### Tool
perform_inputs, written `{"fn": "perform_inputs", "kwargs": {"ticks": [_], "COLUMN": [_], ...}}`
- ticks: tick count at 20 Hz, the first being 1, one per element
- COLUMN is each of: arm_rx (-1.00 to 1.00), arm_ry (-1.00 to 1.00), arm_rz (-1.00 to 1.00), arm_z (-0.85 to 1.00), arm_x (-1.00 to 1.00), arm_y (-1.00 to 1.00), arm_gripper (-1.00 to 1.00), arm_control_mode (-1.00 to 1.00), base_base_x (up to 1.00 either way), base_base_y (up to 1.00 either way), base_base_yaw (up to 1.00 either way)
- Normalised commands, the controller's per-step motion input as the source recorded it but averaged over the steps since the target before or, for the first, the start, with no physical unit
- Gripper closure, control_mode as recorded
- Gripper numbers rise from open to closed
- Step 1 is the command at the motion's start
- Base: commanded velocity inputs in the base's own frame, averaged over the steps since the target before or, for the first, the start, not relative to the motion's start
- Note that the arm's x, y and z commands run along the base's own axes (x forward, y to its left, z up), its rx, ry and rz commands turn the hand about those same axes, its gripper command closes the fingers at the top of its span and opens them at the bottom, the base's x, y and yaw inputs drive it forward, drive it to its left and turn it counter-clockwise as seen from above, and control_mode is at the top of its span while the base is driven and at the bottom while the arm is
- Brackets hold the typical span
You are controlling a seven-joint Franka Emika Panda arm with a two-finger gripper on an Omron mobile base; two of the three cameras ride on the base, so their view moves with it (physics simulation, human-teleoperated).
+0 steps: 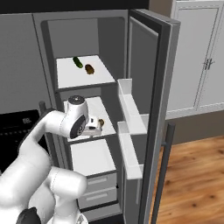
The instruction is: Transport the chicken drumstick and sweet potato to the fridge. Place the chicken drumstick on the rack containing meat and place the sweet potato on the rack containing the vegetable, ensuring meats and vegetables are on different racks.
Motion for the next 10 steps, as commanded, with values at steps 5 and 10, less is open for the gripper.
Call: {"fn": "perform_inputs", "kwargs": {"ticks": [5, 10], "arm_rx": [0.0, 0.0], "arm_ry": [0.12, 0.03], "arm_rz": [0.0, 0.0], "arm_z": [1.0, 1.0], "arm_x": [-1.0, -1.0], "arm_y": [0.25, 0.34], "arm_gripper": [-1.0, -1.0], "arm_control_mode": [-1.0, -1.0], "base_base_x": [0.0, 0.0], "base_base_y": [0.0, 0.0], "base_base_yaw": [0.0, 0.0]}}
